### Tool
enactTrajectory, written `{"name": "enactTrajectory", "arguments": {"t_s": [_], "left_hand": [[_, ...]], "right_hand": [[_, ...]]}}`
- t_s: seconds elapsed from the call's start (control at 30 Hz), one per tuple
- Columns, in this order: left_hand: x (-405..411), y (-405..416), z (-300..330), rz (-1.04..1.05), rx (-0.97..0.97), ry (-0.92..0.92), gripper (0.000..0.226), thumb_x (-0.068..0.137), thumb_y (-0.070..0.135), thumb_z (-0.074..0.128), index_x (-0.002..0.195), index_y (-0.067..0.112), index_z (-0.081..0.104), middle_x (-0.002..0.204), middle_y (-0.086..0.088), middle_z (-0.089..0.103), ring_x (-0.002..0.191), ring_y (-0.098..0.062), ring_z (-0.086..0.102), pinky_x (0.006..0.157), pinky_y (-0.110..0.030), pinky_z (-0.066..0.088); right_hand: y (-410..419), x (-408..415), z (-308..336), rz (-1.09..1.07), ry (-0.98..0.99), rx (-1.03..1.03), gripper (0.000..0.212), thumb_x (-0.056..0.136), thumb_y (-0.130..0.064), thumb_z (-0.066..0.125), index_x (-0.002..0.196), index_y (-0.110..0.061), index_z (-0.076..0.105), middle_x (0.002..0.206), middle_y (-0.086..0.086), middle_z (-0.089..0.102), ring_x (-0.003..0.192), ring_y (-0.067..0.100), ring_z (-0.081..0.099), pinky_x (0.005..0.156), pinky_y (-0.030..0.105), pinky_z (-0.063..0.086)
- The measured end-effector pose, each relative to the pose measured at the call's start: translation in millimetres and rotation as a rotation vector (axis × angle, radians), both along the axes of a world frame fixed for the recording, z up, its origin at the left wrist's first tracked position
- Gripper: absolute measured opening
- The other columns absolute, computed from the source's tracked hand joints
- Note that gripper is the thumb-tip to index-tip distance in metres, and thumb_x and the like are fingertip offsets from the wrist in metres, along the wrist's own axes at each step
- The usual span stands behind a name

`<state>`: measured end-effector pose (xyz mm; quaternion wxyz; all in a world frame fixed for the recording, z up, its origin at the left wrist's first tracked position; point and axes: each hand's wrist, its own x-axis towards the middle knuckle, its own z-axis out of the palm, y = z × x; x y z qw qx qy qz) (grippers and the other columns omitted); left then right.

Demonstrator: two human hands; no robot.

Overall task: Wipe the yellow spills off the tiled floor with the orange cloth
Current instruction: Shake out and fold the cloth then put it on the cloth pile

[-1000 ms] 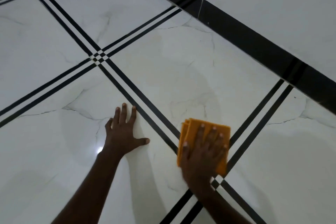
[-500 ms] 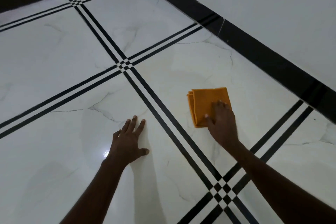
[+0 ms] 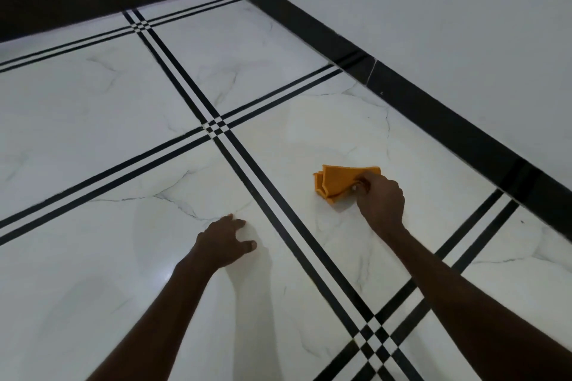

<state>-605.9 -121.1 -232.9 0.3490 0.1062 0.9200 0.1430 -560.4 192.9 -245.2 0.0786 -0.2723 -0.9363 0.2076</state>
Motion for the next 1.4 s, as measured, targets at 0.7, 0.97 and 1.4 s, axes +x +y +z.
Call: {"name": "enactTrajectory", "arguments": {"t_s": [0.7,0.97,1.4], "left_hand": [[-2.0,-88.1,403.3,1.066,1.445,-0.530,0.037,0.106,0.024,0.051,0.136,0.003,0.056,0.126,-0.019,0.070,0.107,-0.034,0.073,0.084,-0.040,0.063],[6.3,-117.0,672.8,0.866,1.470,-0.367,0.026,0.106,0.017,0.049,0.125,0.006,0.063,0.117,-0.011,0.075,0.102,-0.024,0.075,0.085,-0.032,0.062],[70.8,-49.1,1018.7,0.603,1.468,-0.267,0.035,0.098,0.014,0.064,0.130,-0.001,0.061,0.118,-0.014,0.073,0.102,-0.024,0.074,0.086,-0.032,0.062]], "right_hand": [[-191.0,-29.6,478.3,0.462,-0.141,-0.824,0.011,0.090,-0.018,0.075,0.094,-0.009,0.080,0.097,0.010,0.080,0.095,0.025,0.077,0.075,0.034,0.062],[-208.8,-21.9,762.7,0.310,-0.044,-0.923,0.015,0.093,-0.025,0.072,0.096,-0.011,0.078,0.096,0.009,0.080,0.085,0.023,0.078,0.063,0.029,0.061],[-148.4,61.2,1100.0,0.535,0.136,-0.663,0.012,0.089,-0.020,0.077,0.091,-0.009,0.081,0.094,0.017,0.078,0.084,0.022,0.074,0.074,0.033,0.060]]}}
